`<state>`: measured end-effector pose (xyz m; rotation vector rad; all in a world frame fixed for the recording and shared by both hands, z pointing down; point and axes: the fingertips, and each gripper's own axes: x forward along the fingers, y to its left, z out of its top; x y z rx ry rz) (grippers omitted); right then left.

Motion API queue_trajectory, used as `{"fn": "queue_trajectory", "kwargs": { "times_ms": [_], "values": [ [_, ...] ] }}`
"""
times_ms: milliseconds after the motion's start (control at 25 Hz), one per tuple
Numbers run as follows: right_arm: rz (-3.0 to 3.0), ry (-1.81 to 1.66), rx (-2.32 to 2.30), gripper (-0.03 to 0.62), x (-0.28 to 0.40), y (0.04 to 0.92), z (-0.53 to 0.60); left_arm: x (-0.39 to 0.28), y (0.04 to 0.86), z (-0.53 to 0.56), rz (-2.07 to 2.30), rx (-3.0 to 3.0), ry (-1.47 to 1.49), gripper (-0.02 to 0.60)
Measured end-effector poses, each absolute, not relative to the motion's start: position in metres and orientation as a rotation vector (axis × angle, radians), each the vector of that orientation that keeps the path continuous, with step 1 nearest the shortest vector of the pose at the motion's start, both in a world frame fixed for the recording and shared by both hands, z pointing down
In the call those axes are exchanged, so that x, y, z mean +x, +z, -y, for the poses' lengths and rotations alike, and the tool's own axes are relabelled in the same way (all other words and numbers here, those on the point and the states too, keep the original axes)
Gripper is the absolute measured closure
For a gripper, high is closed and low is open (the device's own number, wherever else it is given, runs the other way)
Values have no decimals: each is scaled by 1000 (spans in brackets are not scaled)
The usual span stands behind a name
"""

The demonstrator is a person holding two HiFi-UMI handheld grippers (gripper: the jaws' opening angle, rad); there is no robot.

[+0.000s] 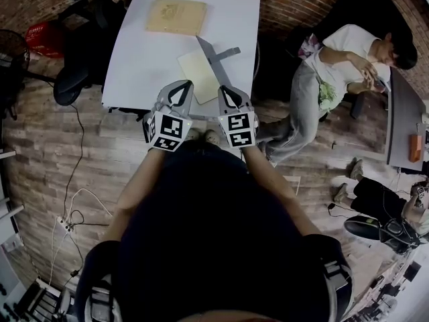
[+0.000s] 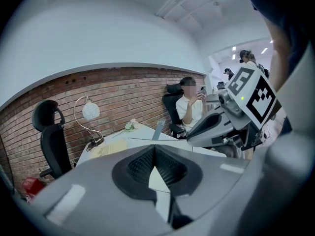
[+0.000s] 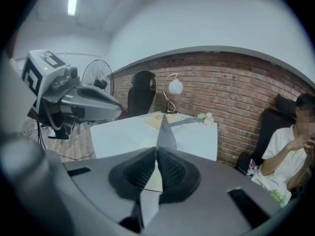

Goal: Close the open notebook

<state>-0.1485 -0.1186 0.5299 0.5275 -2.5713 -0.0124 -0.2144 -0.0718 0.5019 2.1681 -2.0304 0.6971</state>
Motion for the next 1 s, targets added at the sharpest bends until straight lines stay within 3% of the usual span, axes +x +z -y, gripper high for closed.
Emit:
{"fn": "queue_trajectory", "kwargs": {
  "times_ms": [1000],
  "values": [
    [2522, -66, 366, 572, -186, 555, 95, -249, 507, 51, 2088, 2060, 705, 586]
  ]
}}
